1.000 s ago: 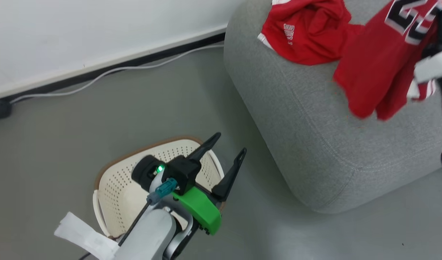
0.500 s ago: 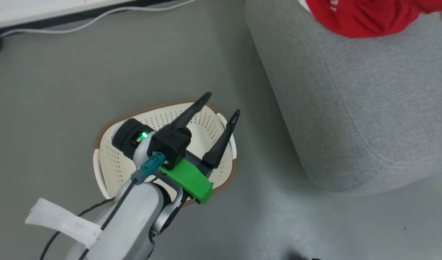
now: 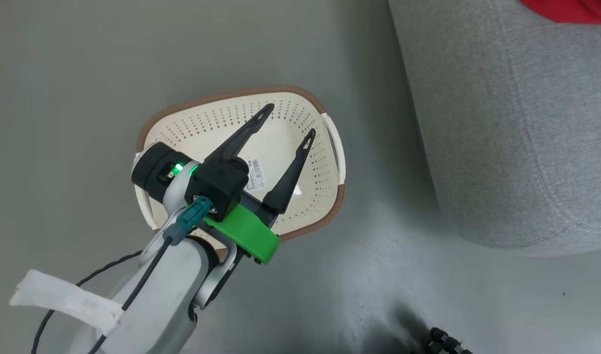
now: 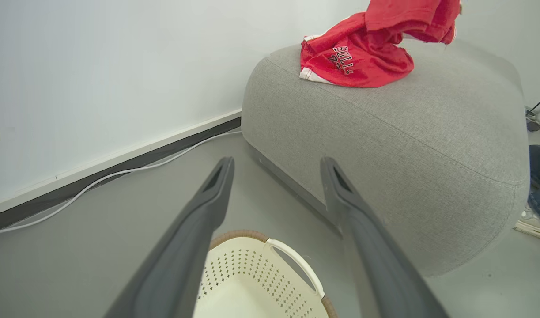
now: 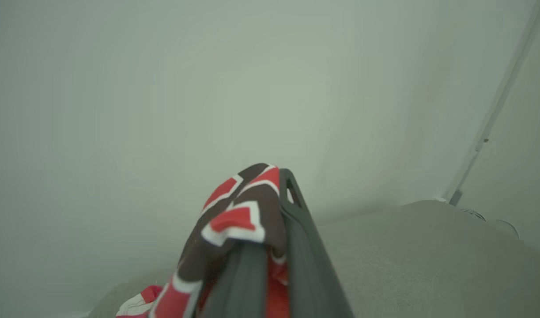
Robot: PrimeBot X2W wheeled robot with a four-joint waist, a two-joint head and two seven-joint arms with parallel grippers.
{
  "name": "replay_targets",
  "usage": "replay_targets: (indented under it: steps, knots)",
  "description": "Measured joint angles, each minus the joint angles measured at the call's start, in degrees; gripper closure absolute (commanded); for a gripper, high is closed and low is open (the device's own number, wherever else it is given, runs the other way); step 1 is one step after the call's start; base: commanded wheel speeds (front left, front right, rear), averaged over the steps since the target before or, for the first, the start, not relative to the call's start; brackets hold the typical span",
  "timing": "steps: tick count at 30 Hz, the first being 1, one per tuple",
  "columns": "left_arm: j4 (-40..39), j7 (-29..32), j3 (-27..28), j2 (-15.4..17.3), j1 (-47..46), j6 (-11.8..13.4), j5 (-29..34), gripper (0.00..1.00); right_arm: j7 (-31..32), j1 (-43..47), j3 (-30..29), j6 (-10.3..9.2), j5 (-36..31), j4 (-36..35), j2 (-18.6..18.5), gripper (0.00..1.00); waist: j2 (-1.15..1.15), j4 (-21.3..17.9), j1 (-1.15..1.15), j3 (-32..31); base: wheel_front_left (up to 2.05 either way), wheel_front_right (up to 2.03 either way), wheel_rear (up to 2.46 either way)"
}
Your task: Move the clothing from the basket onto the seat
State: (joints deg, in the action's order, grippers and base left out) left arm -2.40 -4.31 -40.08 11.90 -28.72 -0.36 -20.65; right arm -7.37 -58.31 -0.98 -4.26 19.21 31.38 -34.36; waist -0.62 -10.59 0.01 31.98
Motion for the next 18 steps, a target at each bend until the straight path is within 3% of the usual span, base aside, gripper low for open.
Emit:
replay_targets:
  steps: [11,18]
  knots:
    - [-1.31,0.80,0.71,1.53,-0.40,0.40,0.44,0.00,-2.83,4.46,2.14,-0.48,0.51,8.66,8.40,1.00,0.00,0.52,0.00,5.02,0.00,0.00,0.00]
    - [-1.31,0.80,0.75,1.83,-0.40,0.40,0.43,0.00,-4.31,5.43,2.89,-0.90,0.49,12.01,9.37,1.00,0.00,0.18,0.00,5.38,0.00,0.00,0.00]
